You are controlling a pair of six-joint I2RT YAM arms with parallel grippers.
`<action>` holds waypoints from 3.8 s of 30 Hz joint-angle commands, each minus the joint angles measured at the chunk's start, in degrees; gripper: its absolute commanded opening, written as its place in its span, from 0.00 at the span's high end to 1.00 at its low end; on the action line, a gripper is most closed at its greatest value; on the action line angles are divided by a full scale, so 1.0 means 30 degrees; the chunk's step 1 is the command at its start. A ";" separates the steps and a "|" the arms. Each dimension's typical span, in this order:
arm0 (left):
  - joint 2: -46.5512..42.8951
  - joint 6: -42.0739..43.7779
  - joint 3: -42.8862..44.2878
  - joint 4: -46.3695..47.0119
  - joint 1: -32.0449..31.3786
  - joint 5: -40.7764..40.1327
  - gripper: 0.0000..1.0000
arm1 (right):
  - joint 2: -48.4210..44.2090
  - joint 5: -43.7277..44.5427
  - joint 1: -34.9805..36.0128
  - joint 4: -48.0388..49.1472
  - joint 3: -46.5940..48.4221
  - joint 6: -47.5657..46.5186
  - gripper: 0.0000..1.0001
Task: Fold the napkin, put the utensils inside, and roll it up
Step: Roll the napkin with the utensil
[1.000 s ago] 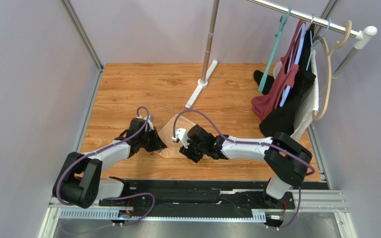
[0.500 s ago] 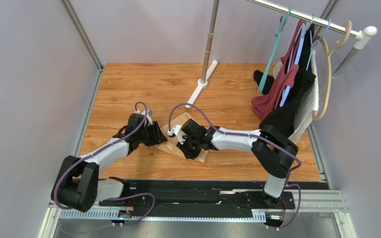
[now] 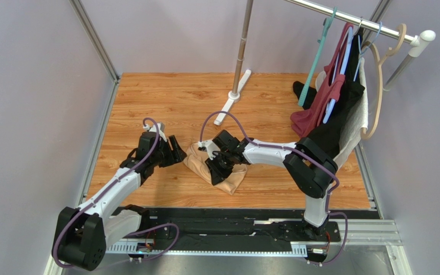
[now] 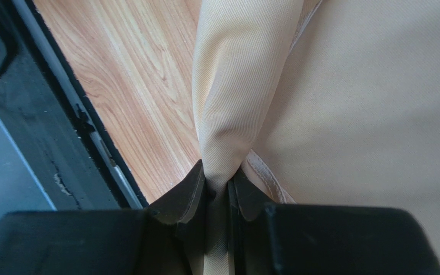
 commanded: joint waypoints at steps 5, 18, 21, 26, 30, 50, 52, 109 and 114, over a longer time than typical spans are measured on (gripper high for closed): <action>0.1226 -0.1580 -0.1541 0.4392 0.0048 0.2564 0.29 | 0.1920 -0.3155 -0.1150 0.1302 -0.1271 0.1115 0.83; 0.4740 -0.2284 -0.1395 0.6919 0.0048 0.2359 0.30 | 0.3621 -0.5734 -0.2440 0.3471 -0.1829 0.1233 0.84; 0.5443 -0.2314 -0.1191 0.6919 0.0048 0.2360 0.32 | 0.3856 -0.6057 -0.2704 0.3764 -0.2005 0.1262 0.84; 0.6353 -0.2431 -0.1190 0.7940 0.0048 0.2798 0.38 | 0.4119 -0.6175 -0.2880 0.3970 -0.2180 0.1145 0.83; 0.7261 -0.2461 -0.1102 0.8617 0.0048 0.3267 0.57 | 0.4032 -0.6263 -0.2968 0.4175 -0.2269 0.1320 0.80; 0.7468 -0.0440 0.1505 0.3990 0.0048 0.3238 0.86 | -0.6797 0.5125 -0.1008 0.2621 -0.5078 0.2903 0.27; 0.7614 -0.0380 0.1622 0.3931 0.0048 0.3326 0.86 | -0.7799 0.7121 -0.0191 0.2973 -0.6042 0.3077 0.27; 0.7937 0.0382 0.3029 0.1617 0.0048 0.3531 0.86 | -0.2387 1.6236 0.6875 0.5520 -0.0629 -0.3659 0.28; 0.8054 0.0469 0.3146 0.1500 0.0048 0.3590 0.86 | -0.0865 1.6706 0.7022 0.6401 -0.0394 -0.4245 0.29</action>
